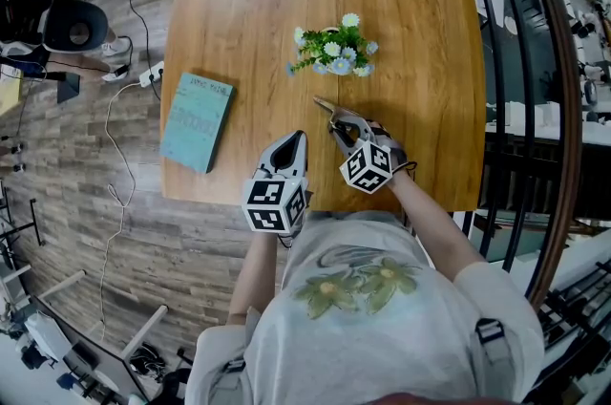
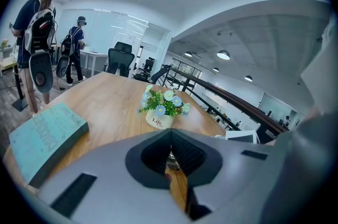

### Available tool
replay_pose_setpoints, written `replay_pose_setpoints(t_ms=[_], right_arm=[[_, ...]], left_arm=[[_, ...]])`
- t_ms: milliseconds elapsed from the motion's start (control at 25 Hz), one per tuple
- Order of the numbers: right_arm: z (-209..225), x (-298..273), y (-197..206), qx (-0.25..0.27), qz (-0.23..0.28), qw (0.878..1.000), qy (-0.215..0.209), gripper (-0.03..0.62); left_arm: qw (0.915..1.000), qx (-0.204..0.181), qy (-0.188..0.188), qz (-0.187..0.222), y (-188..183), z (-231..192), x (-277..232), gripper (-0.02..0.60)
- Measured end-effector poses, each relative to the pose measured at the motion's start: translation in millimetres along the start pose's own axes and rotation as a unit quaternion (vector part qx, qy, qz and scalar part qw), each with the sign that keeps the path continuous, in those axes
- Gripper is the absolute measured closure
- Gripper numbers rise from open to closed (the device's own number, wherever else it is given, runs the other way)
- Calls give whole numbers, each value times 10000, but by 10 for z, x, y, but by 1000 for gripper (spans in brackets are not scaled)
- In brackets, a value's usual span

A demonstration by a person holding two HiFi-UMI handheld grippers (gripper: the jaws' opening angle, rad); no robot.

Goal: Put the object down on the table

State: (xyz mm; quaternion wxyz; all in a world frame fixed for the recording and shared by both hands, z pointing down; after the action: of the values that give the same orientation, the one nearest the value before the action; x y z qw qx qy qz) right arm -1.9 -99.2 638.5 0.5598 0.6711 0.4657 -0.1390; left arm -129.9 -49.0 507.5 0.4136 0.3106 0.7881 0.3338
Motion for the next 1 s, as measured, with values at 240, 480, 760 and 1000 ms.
replay_pose_setpoints(t_ms=[240,480,760,1000], right_arm=[[-34,-37,-14,-105,-38,9998,-141,496],[12,-45,-48,-546,-110,9977,-391,490],[175,89,-211,-1350,-10,9893,-561,450],[371,409,-430,-1763,523,9826,-261,476]], left_arm=[[10000,6,-18,-7,-28,-41,3,568],[10000,-16,-1,-19,-39,-39,-15,568],[10000,-83,7,45,-125,-40,-35,568],[9997,-172,7,148,-180,14,22,568]])
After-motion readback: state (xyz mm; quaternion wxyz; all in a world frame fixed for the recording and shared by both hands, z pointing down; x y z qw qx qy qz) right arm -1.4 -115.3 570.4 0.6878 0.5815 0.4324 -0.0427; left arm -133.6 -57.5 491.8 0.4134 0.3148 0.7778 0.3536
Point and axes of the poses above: the fingertips, and each gripper's own axes: x backward along the fingers, z to its right, y out of its underside, the point moved 6 cm from there along x, backward along the fingers, and after that the axes turned 9 degrees about y, right-handed, at the moved point
